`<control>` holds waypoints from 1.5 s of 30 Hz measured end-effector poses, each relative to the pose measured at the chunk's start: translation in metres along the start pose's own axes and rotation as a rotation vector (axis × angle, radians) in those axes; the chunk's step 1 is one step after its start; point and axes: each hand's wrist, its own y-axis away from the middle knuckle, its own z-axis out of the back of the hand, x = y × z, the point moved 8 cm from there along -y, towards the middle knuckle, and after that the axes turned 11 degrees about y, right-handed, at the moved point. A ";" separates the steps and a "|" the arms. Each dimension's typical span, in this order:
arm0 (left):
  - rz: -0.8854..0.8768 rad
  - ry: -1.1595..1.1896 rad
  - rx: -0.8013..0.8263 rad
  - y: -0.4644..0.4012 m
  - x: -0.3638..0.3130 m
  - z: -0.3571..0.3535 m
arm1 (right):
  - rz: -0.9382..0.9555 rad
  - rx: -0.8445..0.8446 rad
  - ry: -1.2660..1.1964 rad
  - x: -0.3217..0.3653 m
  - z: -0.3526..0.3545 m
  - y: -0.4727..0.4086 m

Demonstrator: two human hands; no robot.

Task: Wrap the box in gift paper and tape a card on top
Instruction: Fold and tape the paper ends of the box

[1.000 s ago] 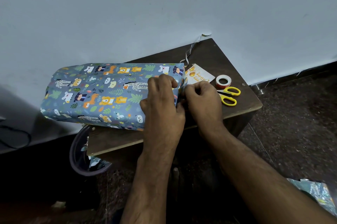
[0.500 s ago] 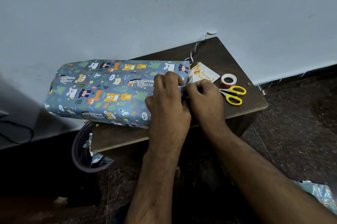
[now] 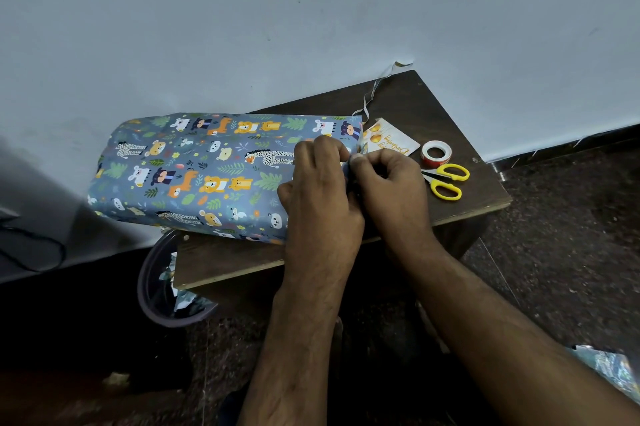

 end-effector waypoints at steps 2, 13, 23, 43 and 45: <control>-0.002 -0.006 -0.006 0.000 0.000 0.000 | 0.030 -0.002 -0.013 0.002 0.001 0.000; 0.016 0.043 -0.043 -0.002 0.000 0.005 | 0.222 0.073 0.043 0.015 -0.004 0.011; 0.130 0.065 0.015 -0.006 0.011 0.005 | 0.015 0.288 -0.156 0.012 -0.015 0.021; 0.103 0.188 0.017 -0.005 0.012 0.008 | 0.056 0.452 -0.256 0.020 -0.030 0.019; 0.126 0.201 0.023 -0.005 0.015 0.008 | 0.060 0.495 -0.171 0.015 -0.034 0.016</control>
